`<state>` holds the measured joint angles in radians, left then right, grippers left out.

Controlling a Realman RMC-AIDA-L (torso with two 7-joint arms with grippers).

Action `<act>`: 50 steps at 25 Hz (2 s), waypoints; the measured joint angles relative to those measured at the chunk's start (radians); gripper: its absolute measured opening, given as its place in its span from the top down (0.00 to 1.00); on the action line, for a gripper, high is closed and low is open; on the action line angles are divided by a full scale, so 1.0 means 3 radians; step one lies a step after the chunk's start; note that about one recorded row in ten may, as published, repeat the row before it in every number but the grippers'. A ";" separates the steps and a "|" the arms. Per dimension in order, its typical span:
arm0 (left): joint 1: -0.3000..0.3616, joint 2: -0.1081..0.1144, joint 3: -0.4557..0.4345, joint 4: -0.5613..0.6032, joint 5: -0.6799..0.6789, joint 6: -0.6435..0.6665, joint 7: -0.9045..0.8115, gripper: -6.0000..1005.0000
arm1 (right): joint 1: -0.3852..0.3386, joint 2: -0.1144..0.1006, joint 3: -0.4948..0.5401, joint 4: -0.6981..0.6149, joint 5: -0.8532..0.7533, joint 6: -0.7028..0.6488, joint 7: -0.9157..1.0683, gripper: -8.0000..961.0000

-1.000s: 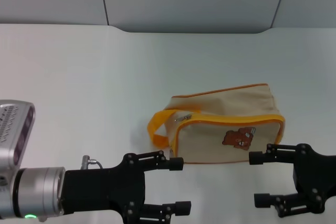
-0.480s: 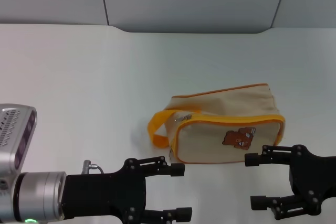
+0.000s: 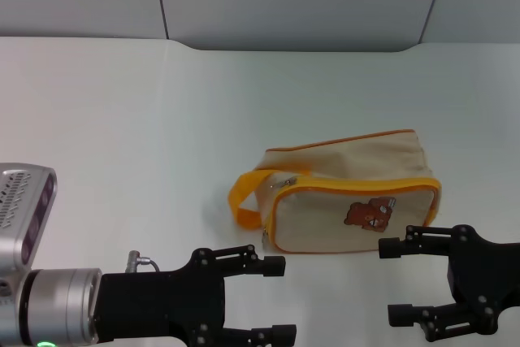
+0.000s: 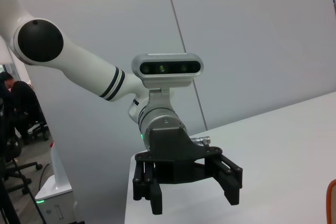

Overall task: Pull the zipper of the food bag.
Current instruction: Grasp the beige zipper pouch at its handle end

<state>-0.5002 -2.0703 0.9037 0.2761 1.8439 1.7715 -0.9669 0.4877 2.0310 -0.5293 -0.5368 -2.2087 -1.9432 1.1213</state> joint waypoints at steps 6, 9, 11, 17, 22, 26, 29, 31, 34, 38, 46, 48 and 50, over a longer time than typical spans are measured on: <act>0.0005 0.0003 0.0005 0.0005 0.0000 0.0006 -0.0004 0.20 | 0.0000 -0.0002 0.0000 0.0000 0.0000 -0.0001 0.0000 0.14; 0.0006 0.0004 0.0005 0.0005 0.0000 0.0006 -0.0004 0.20 | 0.0000 -0.0003 0.0000 0.0000 0.0000 -0.0004 0.0000 0.14; 0.0006 0.0003 0.0004 0.0005 0.0000 0.0006 -0.0004 0.20 | 0.0000 -0.0004 -0.0002 0.0000 0.0000 -0.0006 0.0000 0.14; 0.0015 0.0004 0.0000 0.0004 0.0000 0.0005 -0.0004 0.20 | 0.0000 -0.0002 -0.0005 0.0000 0.0000 -0.0006 0.0000 0.14; 0.0036 0.0004 -0.0008 0.0012 0.0000 0.0003 0.0003 0.20 | 0.0000 0.0000 -0.0005 0.0000 0.0000 -0.0006 -0.0002 0.14; 0.0087 0.0004 -0.0050 0.0028 -0.0009 -0.0012 0.0020 0.20 | 0.0000 0.0000 -0.0004 0.0000 -0.0001 -0.0006 -0.0004 0.14; 0.0168 0.0007 -0.0220 0.0059 -0.0024 -0.0061 0.0065 0.20 | -0.0002 0.0000 0.0008 0.0000 -0.0001 -0.0002 -0.0005 0.14; 0.0229 0.0008 -0.0437 0.0071 -0.0026 -0.0135 0.0156 0.20 | -0.0012 0.0000 0.0013 -0.0001 -0.0001 0.0009 -0.0006 0.14; 0.0276 -0.0010 -0.0756 0.0009 -0.0030 -0.0388 0.0405 0.20 | -0.0026 0.0000 0.0019 0.0000 -0.0001 0.0017 -0.0023 0.14; 0.0198 -0.0026 -0.0847 -0.0182 -0.0032 -0.0646 0.0657 0.20 | -0.0031 0.0000 0.0021 0.0000 -0.0001 0.0019 -0.0032 0.14; -0.0215 -0.0036 -0.0969 -0.0790 -0.0038 -0.1303 0.1280 0.21 | -0.0048 0.0000 0.0026 0.0000 -0.0003 0.0024 -0.0040 0.14; -0.0291 -0.0037 -0.0985 -0.0875 -0.0038 -0.1449 0.1323 0.21 | -0.0064 0.0000 0.0026 -0.0001 -0.0003 0.0021 -0.0064 0.14; -0.0337 -0.0037 -0.1004 -0.0913 -0.0038 -0.1551 0.1332 0.21 | -0.0080 0.0000 0.0026 0.0000 -0.0003 0.0015 -0.0092 0.14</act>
<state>-0.6011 -2.0815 0.6024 0.0023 1.8325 1.3062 -0.5672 0.4636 2.0310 -0.5215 -0.5368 -2.2096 -1.9386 1.0936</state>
